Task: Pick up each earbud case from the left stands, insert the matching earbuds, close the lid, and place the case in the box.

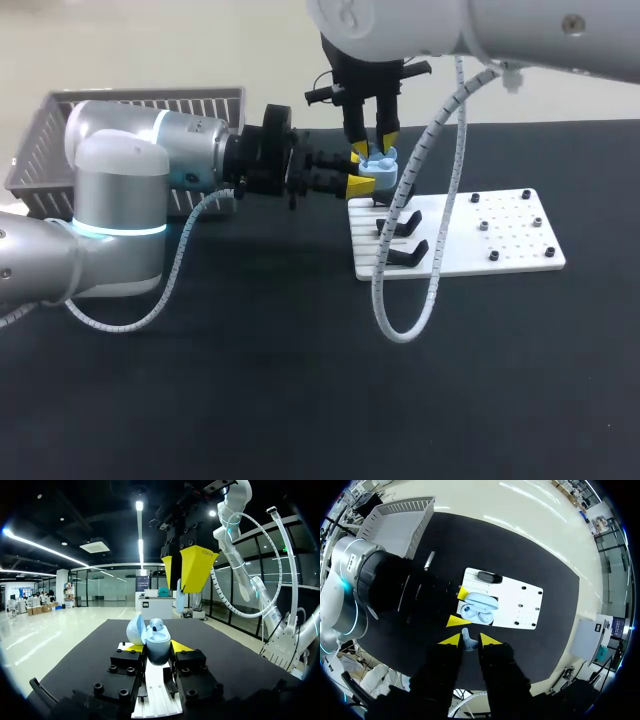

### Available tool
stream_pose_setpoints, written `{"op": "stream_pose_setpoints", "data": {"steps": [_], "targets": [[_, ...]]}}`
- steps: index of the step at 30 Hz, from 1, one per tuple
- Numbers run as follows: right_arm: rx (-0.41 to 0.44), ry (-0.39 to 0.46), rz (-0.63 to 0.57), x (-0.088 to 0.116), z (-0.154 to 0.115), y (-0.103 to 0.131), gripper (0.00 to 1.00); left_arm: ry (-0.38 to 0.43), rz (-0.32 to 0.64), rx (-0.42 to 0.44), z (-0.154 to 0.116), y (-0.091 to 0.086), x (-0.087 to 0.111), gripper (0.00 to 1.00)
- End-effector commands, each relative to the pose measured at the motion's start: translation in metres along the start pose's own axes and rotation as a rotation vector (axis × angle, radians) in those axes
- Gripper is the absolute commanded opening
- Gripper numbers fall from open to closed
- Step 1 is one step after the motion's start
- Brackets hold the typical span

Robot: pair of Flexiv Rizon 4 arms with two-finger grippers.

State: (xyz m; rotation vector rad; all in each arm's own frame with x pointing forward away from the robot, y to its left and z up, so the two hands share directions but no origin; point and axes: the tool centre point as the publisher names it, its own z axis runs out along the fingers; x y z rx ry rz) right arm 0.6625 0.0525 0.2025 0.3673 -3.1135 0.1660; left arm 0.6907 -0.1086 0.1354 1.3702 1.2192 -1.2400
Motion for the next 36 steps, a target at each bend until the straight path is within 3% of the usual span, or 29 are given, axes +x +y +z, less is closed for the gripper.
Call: {"op": "stream_pose_setpoints", "data": {"steps": [1, 36], "targets": [[0.005, 0.000, 0.009, -0.004, 0.003, 0.001, 0.00, -0.002, 0.003, -0.005, 0.000, -0.001, 0.001, 0.00], [0.029, 0.009, 0.038, -0.017, 0.021, -0.003, 0.00, -0.002, 0.003, -0.005, 0.000, -0.001, 0.001, 0.00]]}}
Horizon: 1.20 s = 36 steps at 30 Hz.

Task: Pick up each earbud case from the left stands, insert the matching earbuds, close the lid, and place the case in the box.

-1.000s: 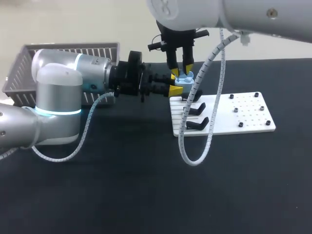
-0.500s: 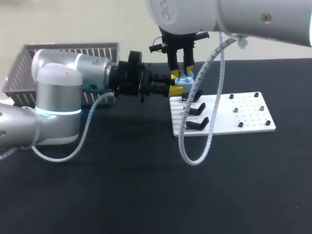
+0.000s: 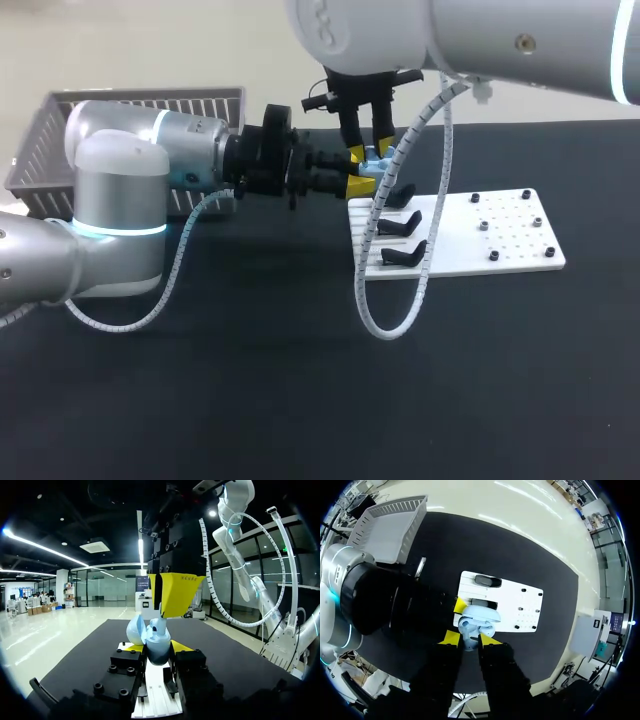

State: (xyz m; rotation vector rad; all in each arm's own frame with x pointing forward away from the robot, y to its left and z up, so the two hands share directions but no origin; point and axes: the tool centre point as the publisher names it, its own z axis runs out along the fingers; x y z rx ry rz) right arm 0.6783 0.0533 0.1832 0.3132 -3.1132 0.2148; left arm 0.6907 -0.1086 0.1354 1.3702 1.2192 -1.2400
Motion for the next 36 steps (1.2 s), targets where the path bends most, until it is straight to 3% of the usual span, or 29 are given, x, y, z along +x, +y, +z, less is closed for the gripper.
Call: {"op": "stream_pose_setpoints", "data": {"steps": [1, 36], "targets": [[-0.002, 0.001, 0.006, -0.0016, 0.0018, -0.0027, 0.00, -0.002, 0.003, -0.005, 0.0005, -0.0010, 0.0008, 0.00], [-0.016, -0.010, 0.014, -0.0048, 0.0067, -0.0017, 0.00, -0.002, 0.003, -0.005, 0.0005, -0.0010, 0.0008, 0.00]]}}
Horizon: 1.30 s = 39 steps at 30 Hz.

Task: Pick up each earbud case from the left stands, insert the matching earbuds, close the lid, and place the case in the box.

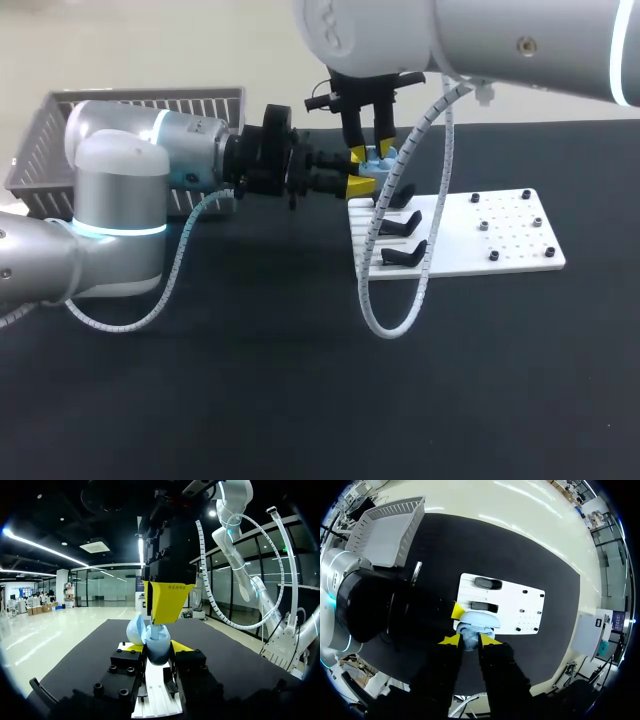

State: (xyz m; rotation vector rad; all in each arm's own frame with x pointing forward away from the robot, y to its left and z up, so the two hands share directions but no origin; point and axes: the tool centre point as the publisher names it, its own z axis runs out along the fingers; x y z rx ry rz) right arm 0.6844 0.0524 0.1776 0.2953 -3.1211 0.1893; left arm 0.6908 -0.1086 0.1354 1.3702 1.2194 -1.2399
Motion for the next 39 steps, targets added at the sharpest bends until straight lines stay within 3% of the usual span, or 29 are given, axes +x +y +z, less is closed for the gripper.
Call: {"op": "stream_pose_setpoints", "data": {"steps": [1, 24, 25, 26, 27, 28, 35, 39], "targets": [[0.001, -0.004, 0.002, 0.001, 0.001, 0.000, 0.00, -0.002, 0.003, -0.005, 0.000, -0.001, 0.001, 0.00], [0.002, 0.001, 0.002, -0.002, 0.010, 0.001, 0.00, -0.002, 0.003, -0.005, 0.000, -0.001, 0.001, 0.00], [-0.002, -0.002, 0.007, -0.002, 0.010, 0.001, 0.16, -0.002, 0.003, -0.005, 0.000, -0.001, 0.001, 0.00], [-0.003, -0.004, 0.010, -0.002, 0.010, 0.000, 0.26, -0.002, 0.003, -0.005, 0.000, -0.001, 0.001, 0.00], [-0.007, -0.005, 0.009, -0.001, 0.008, -0.001, 0.67, -0.002, 0.003, -0.005, 0.000, -0.001, 0.001, 0.00], [-0.008, -0.009, 0.007, 0.000, 0.006, -0.001, 1.00, -0.002, 0.003, -0.005, 0.000, -0.001, 0.001, 0.00], [-0.066, -0.054, 0.022, 0.015, -0.018, -0.005, 1.00, -0.002, 0.003, -0.005, 0.000, -0.001, 0.001, 0.00], [-0.083, -0.126, 0.090, 0.010, -0.030, -0.018, 1.00, -0.002, 0.003, -0.005, 0.000, -0.001, 0.001, 0.00]]}}
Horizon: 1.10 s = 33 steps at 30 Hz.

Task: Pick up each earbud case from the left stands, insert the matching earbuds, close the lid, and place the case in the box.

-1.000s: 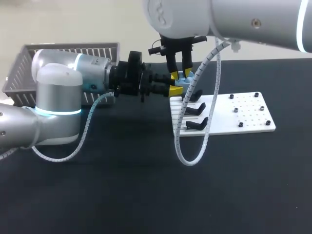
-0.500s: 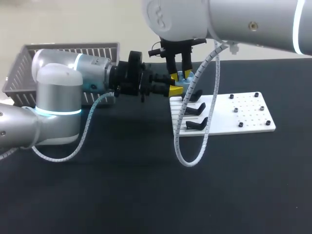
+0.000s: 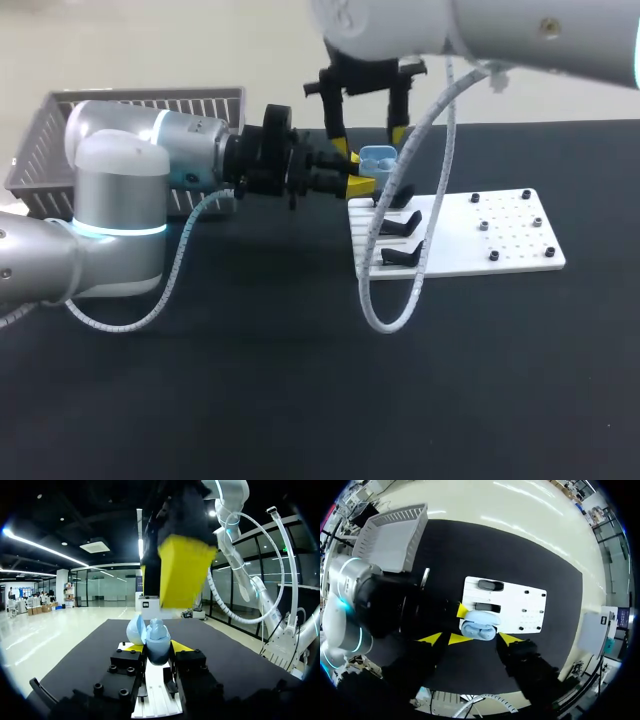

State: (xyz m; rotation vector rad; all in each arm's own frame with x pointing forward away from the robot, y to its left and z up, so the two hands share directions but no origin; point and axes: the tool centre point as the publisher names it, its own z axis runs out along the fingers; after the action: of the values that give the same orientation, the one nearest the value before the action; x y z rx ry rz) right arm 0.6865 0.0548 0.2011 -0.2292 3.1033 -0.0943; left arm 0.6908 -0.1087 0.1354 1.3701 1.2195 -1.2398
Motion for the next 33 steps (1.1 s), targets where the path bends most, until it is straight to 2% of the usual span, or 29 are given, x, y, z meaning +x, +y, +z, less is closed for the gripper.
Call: {"op": "stream_pose_setpoints", "data": {"steps": [1, 6, 11, 21, 33], "targets": [[-0.024, -0.127, 0.078, 0.007, -0.010, -0.021, 1.00, -0.002, 0.003, -0.005, 0.000, -0.001, 0.001, 0.00], [-0.047, -0.315, 0.293, -0.014, -0.015, -0.047, 1.00, -0.002, 0.003, -0.005, 0.000, -0.001, 0.001, 0.00], [-0.003, -0.402, 0.397, -0.032, -0.004, -0.060, 1.00, -0.002, 0.003, -0.005, 0.000, -0.001, 0.001, 0.00], [0.009, -0.335, 0.422, -0.054, 0.022, -0.068, 1.00, -0.002, 0.003, -0.005, 0.000, -0.001, 0.001, 0.00], [0.022, -0.203, 0.394, -0.043, 0.058, -0.071, 1.00, -0.002, 0.003, -0.005, 0.000, -0.001, 0.001, 0.00]]}}
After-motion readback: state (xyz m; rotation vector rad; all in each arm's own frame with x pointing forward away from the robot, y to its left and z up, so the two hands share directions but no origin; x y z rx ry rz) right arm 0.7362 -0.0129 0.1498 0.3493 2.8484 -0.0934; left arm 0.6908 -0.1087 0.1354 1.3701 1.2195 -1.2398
